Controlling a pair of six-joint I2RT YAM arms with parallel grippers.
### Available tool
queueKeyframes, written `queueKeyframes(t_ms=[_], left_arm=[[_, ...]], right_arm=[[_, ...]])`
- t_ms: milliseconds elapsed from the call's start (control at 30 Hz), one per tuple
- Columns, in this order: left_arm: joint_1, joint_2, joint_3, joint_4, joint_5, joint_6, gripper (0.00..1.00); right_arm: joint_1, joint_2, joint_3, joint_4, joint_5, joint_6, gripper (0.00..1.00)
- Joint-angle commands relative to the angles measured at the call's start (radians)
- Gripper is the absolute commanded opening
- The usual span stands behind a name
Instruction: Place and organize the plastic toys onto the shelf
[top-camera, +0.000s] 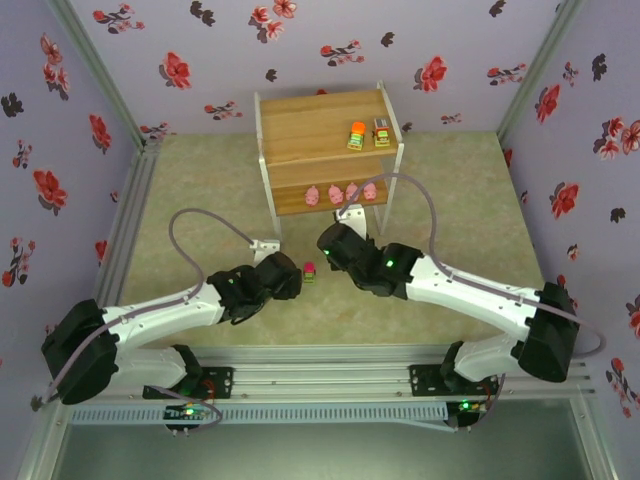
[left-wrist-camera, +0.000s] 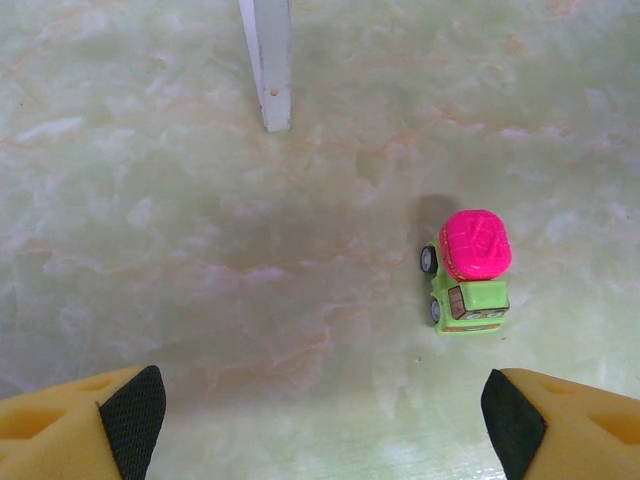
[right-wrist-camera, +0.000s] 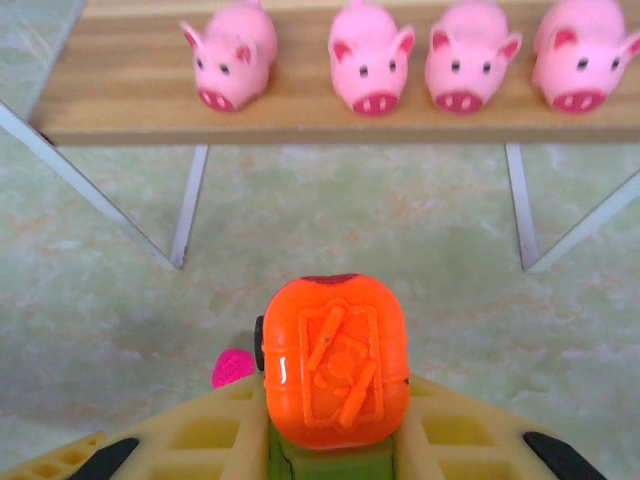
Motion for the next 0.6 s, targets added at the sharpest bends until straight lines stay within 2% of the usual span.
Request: queueKeyframes(t_ms=[0,567], left_arm=[[0.009,0.012,0.018,0.021,0.011,0.021,0.87],[0.008,-0.024,-0.018,0.018,0.003,-0.001,0.86]], right_arm=[[0.008,-0.025,0.058,-0.043,0.054,-0.043,0.19],[0.010,0.000,0.265,-0.054,0.093,-0.183,0.20]])
